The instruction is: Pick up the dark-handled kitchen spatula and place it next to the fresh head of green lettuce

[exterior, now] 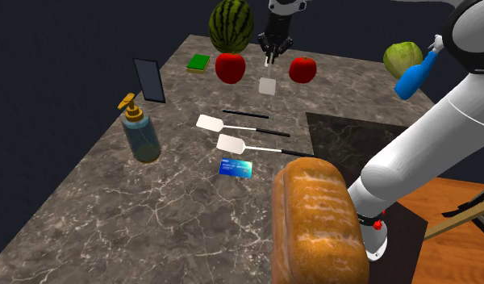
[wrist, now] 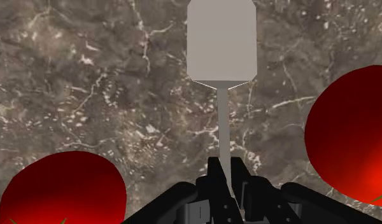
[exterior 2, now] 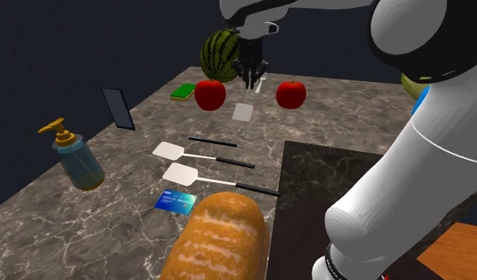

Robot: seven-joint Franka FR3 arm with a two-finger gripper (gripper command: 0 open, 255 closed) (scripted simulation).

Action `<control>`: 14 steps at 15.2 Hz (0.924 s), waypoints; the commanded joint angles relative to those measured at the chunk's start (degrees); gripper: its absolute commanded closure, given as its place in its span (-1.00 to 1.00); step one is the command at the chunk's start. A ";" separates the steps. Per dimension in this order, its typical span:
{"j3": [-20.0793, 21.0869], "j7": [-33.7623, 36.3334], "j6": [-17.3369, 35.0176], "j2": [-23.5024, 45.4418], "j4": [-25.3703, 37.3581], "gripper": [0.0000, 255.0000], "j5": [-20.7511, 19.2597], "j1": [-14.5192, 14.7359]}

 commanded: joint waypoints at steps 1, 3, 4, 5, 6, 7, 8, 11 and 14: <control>-0.03 -0.12 -1.49 -0.06 1.41 1.00 0.02 -0.03; -0.03 -0.17 -3.04 -0.01 3.00 1.00 0.03 -0.02; -0.02 -0.20 -3.82 0.03 3.82 1.00 0.03 -0.02; -0.02 -0.23 -4.59 0.09 4.65 1.00 0.04 -0.02; -0.02 -0.25 -5.38 0.16 5.51 1.00 0.04 -0.02; -0.01 -0.28 -6.16 0.24 6.37 1.00 0.04 -0.02; -0.01 -0.30 -6.95 0.33 7.26 1.00 0.04 -0.02; 0.00 -0.38 -9.33 0.71 10.01 1.00 0.03 -0.01; 0.02 -0.44 -11.76 1.21 12.94 1.00 0.01 0.00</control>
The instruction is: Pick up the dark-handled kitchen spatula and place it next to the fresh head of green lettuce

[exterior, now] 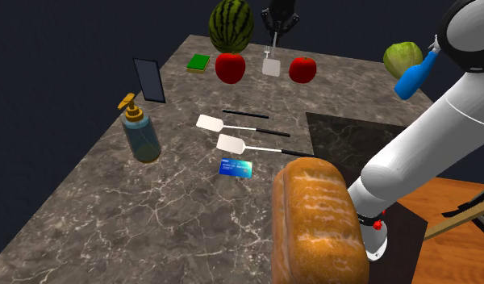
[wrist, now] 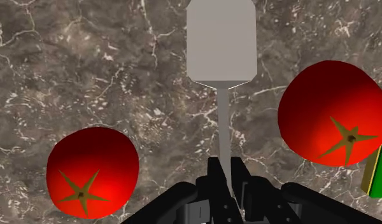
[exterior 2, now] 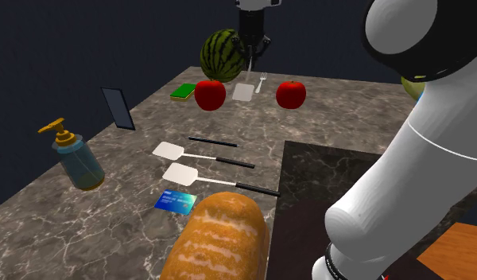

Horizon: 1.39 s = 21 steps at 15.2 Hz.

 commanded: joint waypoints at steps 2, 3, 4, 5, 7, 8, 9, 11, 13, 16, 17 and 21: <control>0.00 -0.10 -2.44 0.38 2.80 1.00 -0.01 0.00; 0.01 -0.12 -3.27 0.61 3.86 1.00 -0.03 0.00; 0.02 -0.14 -4.11 0.86 4.94 1.00 -0.04 0.01; 0.03 -0.16 -4.95 1.12 6.04 1.00 -0.06 0.02; 0.05 -0.19 -6.66 1.70 8.33 1.00 -0.10 0.03; 0.06 -0.21 -7.53 2.02 9.52 1.00 -0.12 0.04; 0.07 -0.23 -8.41 2.35 10.74 1.00 -0.14 0.05; -0.51 -1.35 -8.11 0.71 8.84 1.00 -0.01 -0.51; -1.74 -3.62 -7.49 -2.44 5.17 1.00 0.15 -1.58; -3.73 -7.10 -6.89 -6.71 0.44 1.00 0.12 -3.09; -4.44 -8.27 -6.76 -8.01 -0.96 1.00 0.05 -3.57; -7.43 -13.03 -6.51 -12.72 -5.72 1.00 -0.59 -5.41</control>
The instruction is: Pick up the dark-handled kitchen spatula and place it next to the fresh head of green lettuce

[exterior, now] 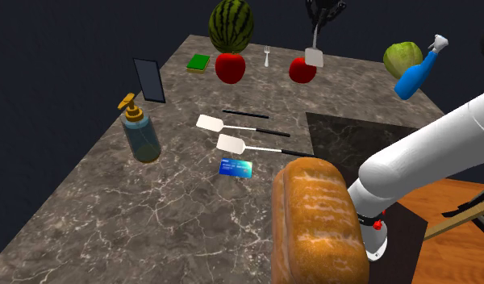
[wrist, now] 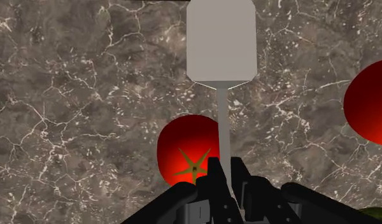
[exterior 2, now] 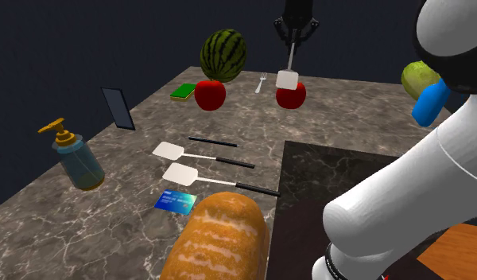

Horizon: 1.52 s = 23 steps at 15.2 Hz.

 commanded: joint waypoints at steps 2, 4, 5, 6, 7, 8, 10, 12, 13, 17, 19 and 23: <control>-2.29 -3.63 -0.17 -3.35 -3.04 1.00 -0.65 -1.36; -3.93 -6.09 -0.23 -5.19 -4.68 1.00 -1.23 -2.26; -4.77 -7.33 -0.28 -6.03 -5.40 1.00 -1.55 -2.72; -5.63 -8.58 -0.33 -6.81 -6.04 1.00 -1.89 -3.16; -6.50 -9.84 -0.40 -7.54 -6.62 1.00 -2.24 -3.61; -7.39 -11.11 -0.47 -8.22 -7.13 1.00 -2.61 -4.05; -9.19 -13.68 -0.62 -9.41 -7.96 1.00 -3.38 -4.96; -11.06 -16.30 -0.78 -10.38 -8.53 1.00 -4.19 -5.84; -12.01 -17.63 -0.86 -10.77 -8.72 1.00 -4.59 -6.28; -16.02 -23.05 -1.14 -11.77 -8.84 1.00 -6.21 -7.93; -18.13 -25.84 -1.25 -11.91 -8.52 1.00 -6.98 -8.68; -22.61 -31.59 -1.39 -11.41 -7.13 1.00 -8.28 -10.02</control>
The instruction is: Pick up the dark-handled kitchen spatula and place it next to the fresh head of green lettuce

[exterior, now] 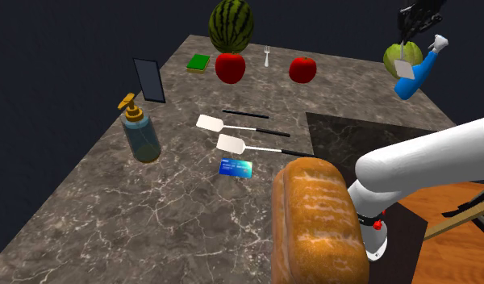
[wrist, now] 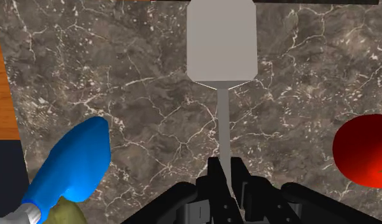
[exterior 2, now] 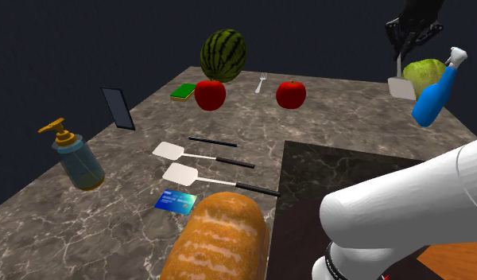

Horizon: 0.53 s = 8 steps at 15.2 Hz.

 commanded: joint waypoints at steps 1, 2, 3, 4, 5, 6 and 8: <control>-2.56 -3.29 0.39 0.51 0.56 1.00 -0.64 -0.68; -3.76 -4.80 0.38 0.87 1.13 1.00 -0.86 -0.97; -5.00 -6.32 0.38 1.30 1.76 1.00 -1.05 -1.21; -6.26 -7.87 0.38 1.80 2.45 1.00 -1.18 -1.45; -7.55 -9.45 0.39 2.38 3.22 1.00 -1.26 -1.68; -8.89 -11.05 0.41 3.05 4.04 1.00 -1.28 -1.88; -11.68 -14.36 0.46 4.62 5.90 1.00 -1.11 -2.22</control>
